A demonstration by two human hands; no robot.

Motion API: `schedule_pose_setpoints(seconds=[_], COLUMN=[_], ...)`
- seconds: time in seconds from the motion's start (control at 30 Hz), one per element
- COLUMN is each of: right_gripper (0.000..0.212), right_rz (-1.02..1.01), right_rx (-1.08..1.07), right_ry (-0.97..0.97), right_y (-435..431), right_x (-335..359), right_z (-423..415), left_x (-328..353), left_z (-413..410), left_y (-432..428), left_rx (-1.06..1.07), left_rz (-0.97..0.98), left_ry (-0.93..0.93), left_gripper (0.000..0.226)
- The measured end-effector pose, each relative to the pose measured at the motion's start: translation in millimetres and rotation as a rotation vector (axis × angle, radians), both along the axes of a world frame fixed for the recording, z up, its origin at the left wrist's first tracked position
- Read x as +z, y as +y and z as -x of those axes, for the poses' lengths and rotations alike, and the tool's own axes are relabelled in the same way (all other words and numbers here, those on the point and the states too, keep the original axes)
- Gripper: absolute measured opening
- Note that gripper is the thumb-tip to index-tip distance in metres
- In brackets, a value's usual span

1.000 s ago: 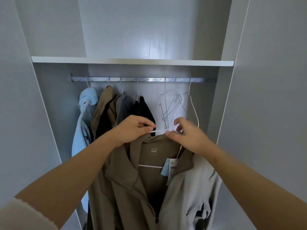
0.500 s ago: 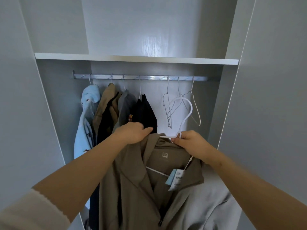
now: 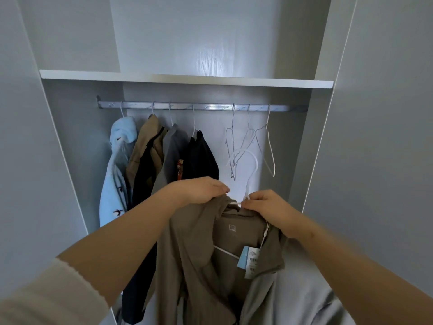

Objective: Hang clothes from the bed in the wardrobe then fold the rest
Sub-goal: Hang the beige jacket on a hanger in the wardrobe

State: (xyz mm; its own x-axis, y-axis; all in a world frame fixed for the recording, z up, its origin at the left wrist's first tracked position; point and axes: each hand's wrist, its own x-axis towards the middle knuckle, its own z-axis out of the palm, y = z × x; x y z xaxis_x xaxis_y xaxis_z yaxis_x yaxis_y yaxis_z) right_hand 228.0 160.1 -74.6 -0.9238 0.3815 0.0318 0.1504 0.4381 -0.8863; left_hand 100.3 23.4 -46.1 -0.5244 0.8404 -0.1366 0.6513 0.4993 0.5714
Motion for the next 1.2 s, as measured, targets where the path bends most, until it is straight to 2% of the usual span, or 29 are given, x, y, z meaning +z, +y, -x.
schedule_pose_setpoints(seconds=[0.07, 0.17, 0.3, 0.43, 0.57, 0.7, 0.8, 0.9, 1.03, 1.13, 1.2], right_gripper=[0.029, 0.022, 0.023, 0.018, 0.017, 0.017, 0.032, 0.033, 0.027, 0.026, 0.021], right_rz=[0.036, 0.135, 0.233, 0.354, 0.418, 0.439, 0.468, 0.492, 0.493, 0.469, 0.461], right_rx=[-0.058, -0.148, -0.207, -0.259, -0.253, -0.173, -0.159, -0.16, -0.188, -0.21, -0.237], right_ry=[0.031, 0.067, 0.076, 0.053, 0.045, 0.068, 0.121, 0.178, 0.225, 0.239, 0.26], right_y=[5, 15, 25, 23, 20, 15, 15, 21, 38, 52, 60], right_x=[-1, 2, 5, 5, 0, -7, -4, 9, 33, 49, 58], right_z=[-1, -5, -6, 7, 32, 71, 106, 150, 209, 254, 284], left_x=[-4, -8, -9, -12, -12, -15, -13, -7, 1, -1, -5], left_z=[3, 10, 17, 20, 34, 63, 93, 137, 203, 251, 283], left_y=[2, 3, 8, 11, 10, 11, 16, 29, 56, 79, 92], left_rx=[0.016, 0.2, 0.371, 0.488, 0.54, 0.584, 0.596, 0.6, 0.55, 0.545, 0.548], left_rz=[0.024, -0.185, -0.499, -0.612, -0.637, -0.656, -0.679, -0.702, -0.683, -0.575, -0.509], left_ry=[0.065, 0.151, -0.117, -0.291, -0.351, -0.329, -0.293, -0.262, -0.135, 0.033, 0.054], left_gripper=[0.042, 0.035, 0.023, 0.02, 0.022, 0.023, 0.022, 0.023, 0.025, 0.014, 0.034])
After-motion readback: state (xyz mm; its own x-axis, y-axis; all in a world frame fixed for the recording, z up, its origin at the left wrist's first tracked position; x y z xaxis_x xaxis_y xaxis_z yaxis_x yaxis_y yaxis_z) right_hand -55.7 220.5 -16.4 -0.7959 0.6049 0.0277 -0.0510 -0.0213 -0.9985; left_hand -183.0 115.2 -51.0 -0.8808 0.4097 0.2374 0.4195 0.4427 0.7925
